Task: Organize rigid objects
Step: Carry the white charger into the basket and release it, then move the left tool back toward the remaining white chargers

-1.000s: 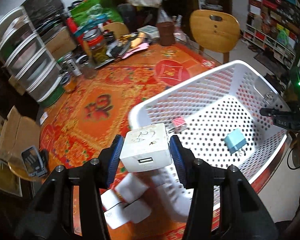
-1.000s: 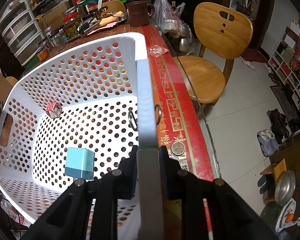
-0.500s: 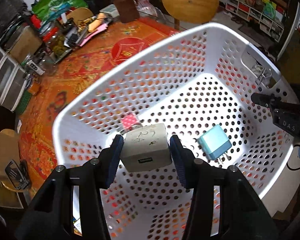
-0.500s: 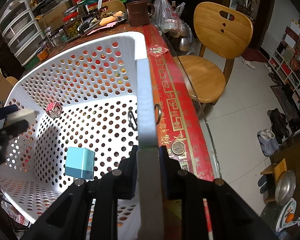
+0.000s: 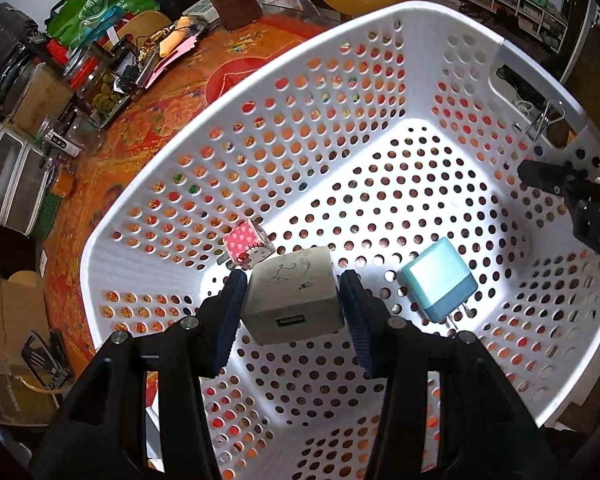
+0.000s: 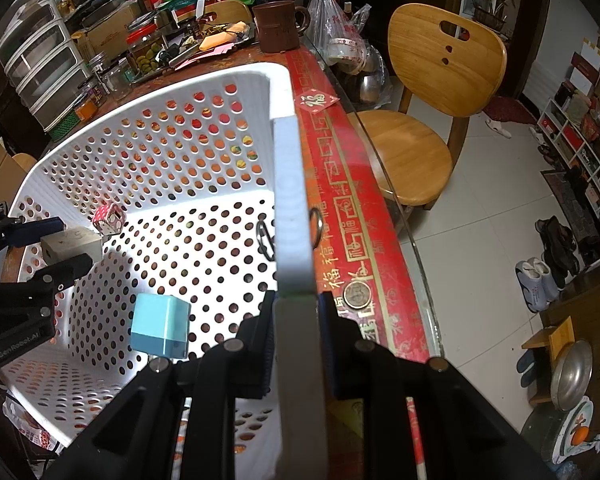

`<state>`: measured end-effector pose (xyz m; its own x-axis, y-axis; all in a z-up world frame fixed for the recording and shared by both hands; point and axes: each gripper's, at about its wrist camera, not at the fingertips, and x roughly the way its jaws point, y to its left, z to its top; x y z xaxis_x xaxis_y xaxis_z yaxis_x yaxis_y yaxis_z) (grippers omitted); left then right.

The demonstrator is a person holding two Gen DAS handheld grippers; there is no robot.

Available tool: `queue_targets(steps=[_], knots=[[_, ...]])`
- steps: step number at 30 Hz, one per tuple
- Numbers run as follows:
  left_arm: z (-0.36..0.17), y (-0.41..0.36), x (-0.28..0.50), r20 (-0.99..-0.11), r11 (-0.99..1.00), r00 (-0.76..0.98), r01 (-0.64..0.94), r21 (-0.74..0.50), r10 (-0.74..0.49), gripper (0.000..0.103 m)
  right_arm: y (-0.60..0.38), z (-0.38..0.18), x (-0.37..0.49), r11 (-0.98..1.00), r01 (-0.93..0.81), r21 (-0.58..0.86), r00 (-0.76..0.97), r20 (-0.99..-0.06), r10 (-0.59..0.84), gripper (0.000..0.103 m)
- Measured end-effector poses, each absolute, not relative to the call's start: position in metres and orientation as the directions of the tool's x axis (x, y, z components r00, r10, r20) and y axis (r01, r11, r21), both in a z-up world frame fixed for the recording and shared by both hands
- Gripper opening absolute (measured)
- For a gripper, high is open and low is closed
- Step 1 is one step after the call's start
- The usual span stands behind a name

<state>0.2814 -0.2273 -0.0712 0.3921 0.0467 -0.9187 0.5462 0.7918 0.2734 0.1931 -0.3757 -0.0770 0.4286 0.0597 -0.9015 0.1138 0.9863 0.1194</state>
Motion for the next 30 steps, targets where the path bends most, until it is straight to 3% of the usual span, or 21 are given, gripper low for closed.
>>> queue_targets(steps=[14, 19, 21, 30], knots=[[-0.079, -0.231, 0.282, -0.915, 0.779, 0.395, 0.548, 0.304, 0.079, 0.049, -0.375, -0.077, 0.193, 0.986, 0.114, 0.119, 0.427, -0.902, 0.059, 0.019], [-0.067, -0.227, 0.278, -0.912, 0.790, 0.409, 0.546, 0.280, 0.041, 0.075, -0.375, -0.077, 0.193, 0.987, 0.111, 0.116, 0.425, -0.903, 0.058, 0.019], [-0.057, -0.225, 0.273, -0.894, 0.785, 0.446, 0.542, 0.299, 0.032, 0.099, -0.375, -0.078, 0.193, 0.987, 0.112, 0.116, 0.425, -0.903, 0.058, 0.019], [0.011, -0.162, 0.243, -0.830, 0.840, 0.557, 0.465, 0.279, -0.032, 0.102, -0.376, -0.077, 0.193, 0.987, 0.114, 0.116, 0.424, -0.904, 0.057, 0.019]])
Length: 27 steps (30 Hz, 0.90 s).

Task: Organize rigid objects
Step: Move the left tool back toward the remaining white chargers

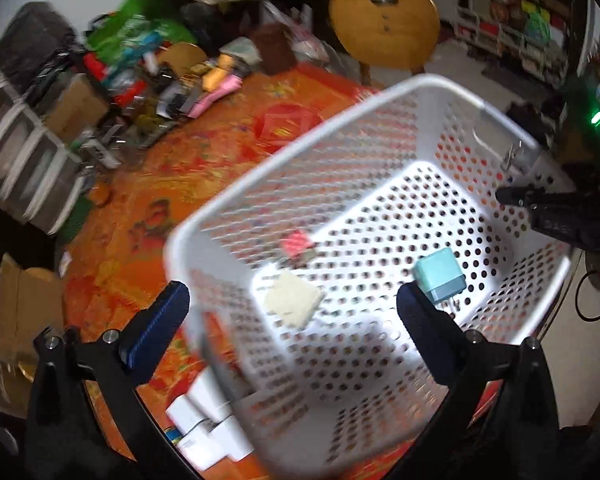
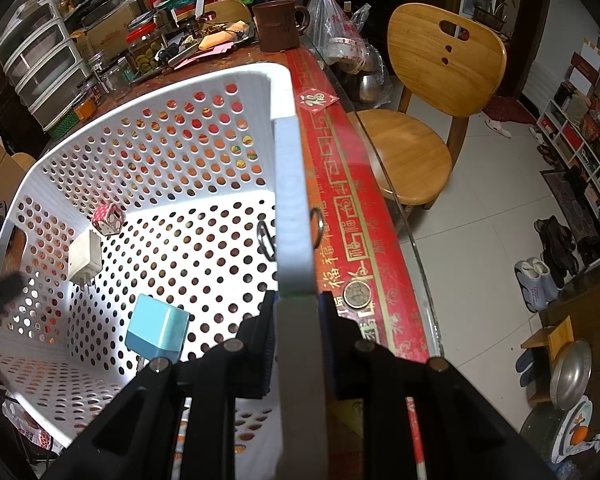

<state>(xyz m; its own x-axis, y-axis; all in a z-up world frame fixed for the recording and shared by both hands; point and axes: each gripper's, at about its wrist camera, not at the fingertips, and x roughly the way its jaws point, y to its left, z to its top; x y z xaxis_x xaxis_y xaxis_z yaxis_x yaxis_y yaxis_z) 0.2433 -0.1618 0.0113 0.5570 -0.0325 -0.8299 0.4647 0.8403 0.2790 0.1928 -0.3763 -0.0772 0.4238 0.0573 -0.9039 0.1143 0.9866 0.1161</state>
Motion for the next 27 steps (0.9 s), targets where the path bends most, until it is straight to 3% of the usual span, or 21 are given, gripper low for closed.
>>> queue_targets(steps=[5, 9, 15, 21, 27], knots=[[0.052, -0.084, 0.227, -0.770, 0.895, 0.638, 0.336, 0.294, 0.013, 0.102, -0.376, -0.077, 0.192, 0.986, 0.113, 0.119, 0.426, -0.903, 0.060, 0.019], [0.049, -0.012, 0.232, -0.777, 0.945, 0.624, 0.196, 0.260, 0.085, 0.102, -0.377, -0.077, 0.191, 0.986, 0.112, 0.122, 0.427, -0.902, 0.063, 0.019], [-0.019, 0.044, 0.241, -0.855, 0.968, 0.510, 0.152, 0.198, 0.095, 0.102, -0.378, -0.077, 0.191, 0.985, 0.113, 0.128, 0.429, -0.901, 0.068, 0.019], [-0.088, 0.032, 0.249, -0.913, 0.966, 0.404, 0.206, 0.155, 0.060, 0.102, -0.378, -0.076, 0.191, 0.985, 0.114, 0.128, 0.429, -0.901, 0.068, 0.019], [-0.117, 0.011, 0.256, -0.927, 0.955, 0.372, 0.255, 0.150, 0.046, 0.102, -0.377, -0.076, 0.192, 0.986, 0.111, 0.124, 0.427, -0.902, 0.065, 0.019]])
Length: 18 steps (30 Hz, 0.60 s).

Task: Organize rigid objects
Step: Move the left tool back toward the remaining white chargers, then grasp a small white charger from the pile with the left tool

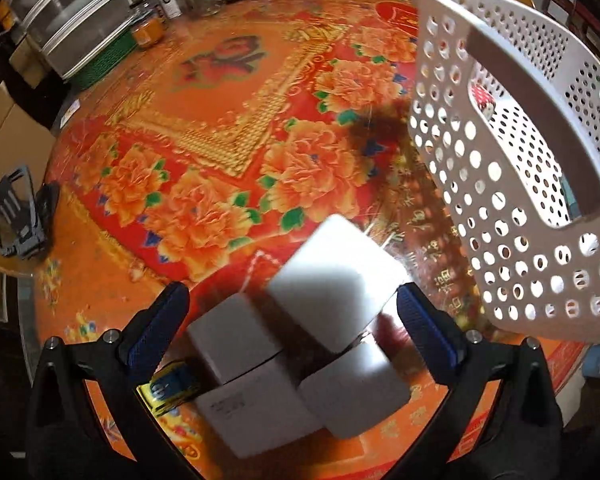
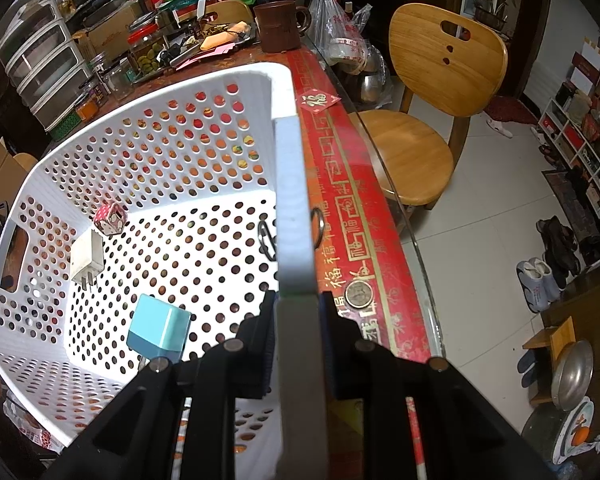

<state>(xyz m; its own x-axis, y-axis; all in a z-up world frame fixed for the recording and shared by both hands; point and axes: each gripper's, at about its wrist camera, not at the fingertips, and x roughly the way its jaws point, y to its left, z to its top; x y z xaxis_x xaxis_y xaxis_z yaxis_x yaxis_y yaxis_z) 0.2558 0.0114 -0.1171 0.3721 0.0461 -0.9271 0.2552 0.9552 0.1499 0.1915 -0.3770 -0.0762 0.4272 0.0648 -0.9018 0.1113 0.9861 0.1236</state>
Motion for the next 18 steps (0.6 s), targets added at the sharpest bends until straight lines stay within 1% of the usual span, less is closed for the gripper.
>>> queue_targets(steps=[4, 8, 10, 11, 17, 18], knots=[[-0.129, 0.006, 0.262, -0.937, 0.954, 0.348, 0.266, 0.139, 0.040, 0.102, -0.377, -0.076, 0.192, 0.986, 0.112, 0.123, 0.426, -0.902, 0.064, 0.019], [-0.135, 0.006, 0.267, -0.939, 0.960, 0.344, 0.258, 0.105, 0.010, 0.093, -0.377, -0.076, 0.192, 0.986, 0.110, 0.122, 0.426, -0.902, 0.064, 0.019], [-0.134, 0.008, 0.269, -0.936, 0.963, 0.353, 0.246, 0.105, 0.012, 0.083, -0.377, -0.076, 0.192, 0.986, 0.111, 0.121, 0.425, -0.903, 0.063, 0.019], [-0.133, 0.008, 0.269, -0.934, 0.965, 0.357, 0.242, 0.104, 0.011, 0.070, -0.377, -0.076, 0.192, 0.987, 0.111, 0.120, 0.426, -0.903, 0.062, 0.019], [-0.130, 0.016, 0.272, -0.932, 0.972, 0.363, 0.219, 0.083, -0.002, 0.068, -0.377, -0.076, 0.192, 0.987, 0.110, 0.120, 0.426, -0.902, 0.062, 0.019], [-0.129, 0.017, 0.272, -0.930, 0.975, 0.367, 0.212, 0.074, -0.010, 0.066, -0.377, -0.076, 0.192, 0.987, 0.110, 0.119, 0.426, -0.903, 0.061, 0.019]])
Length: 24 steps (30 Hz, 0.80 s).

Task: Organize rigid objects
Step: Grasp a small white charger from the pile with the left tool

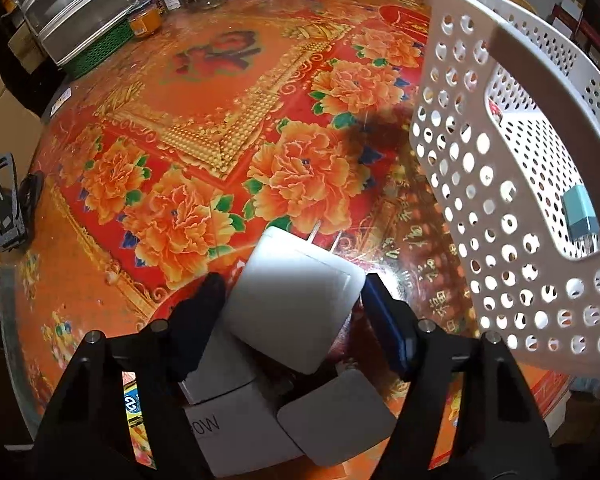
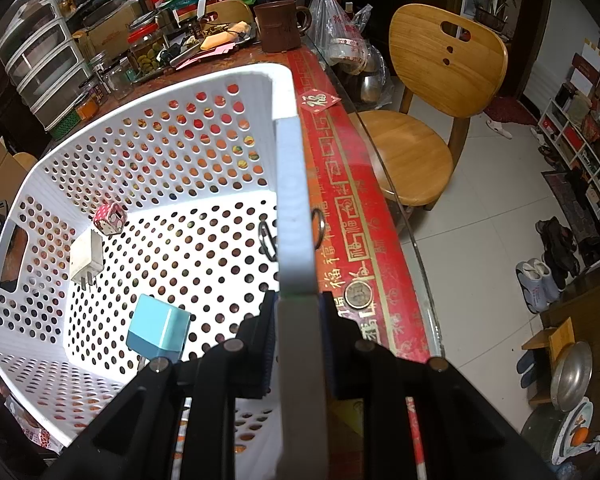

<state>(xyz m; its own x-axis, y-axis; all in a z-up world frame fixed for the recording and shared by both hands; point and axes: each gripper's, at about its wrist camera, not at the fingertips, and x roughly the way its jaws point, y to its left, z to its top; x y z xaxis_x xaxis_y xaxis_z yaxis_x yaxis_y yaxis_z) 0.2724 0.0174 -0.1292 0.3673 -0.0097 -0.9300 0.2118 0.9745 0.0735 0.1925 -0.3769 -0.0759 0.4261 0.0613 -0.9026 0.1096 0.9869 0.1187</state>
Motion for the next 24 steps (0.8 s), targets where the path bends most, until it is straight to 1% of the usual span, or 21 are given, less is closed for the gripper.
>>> queue_targets(steps=[3, 6, 17, 24], knots=[[-0.124, 0.023, 0.273, -0.925, 0.980, 0.379, 0.192, 0.057, -0.020, 0.061, -0.377, -0.076, 0.193, 0.987, 0.108, 0.116, 0.425, -0.903, 0.060, 0.019], [-0.116, 0.026, 0.271, -0.918, 0.981, 0.397, 0.182, 0.061, -0.017, 0.059, -0.377, -0.076, 0.193, 0.987, 0.108, 0.117, 0.425, -0.903, 0.060, 0.019], [-0.093, 0.030, 0.263, -0.897, 0.986, 0.442, 0.158, 0.056, -0.020, 0.055, -0.376, -0.075, 0.193, 0.987, 0.108, 0.116, 0.424, -0.904, 0.060, 0.019], [-0.059, 0.036, 0.255, -0.863, 0.990, 0.505, 0.129, 0.049, -0.023, 0.055, -0.376, -0.075, 0.193, 0.987, 0.108, 0.116, 0.425, -0.903, 0.060, 0.019]])
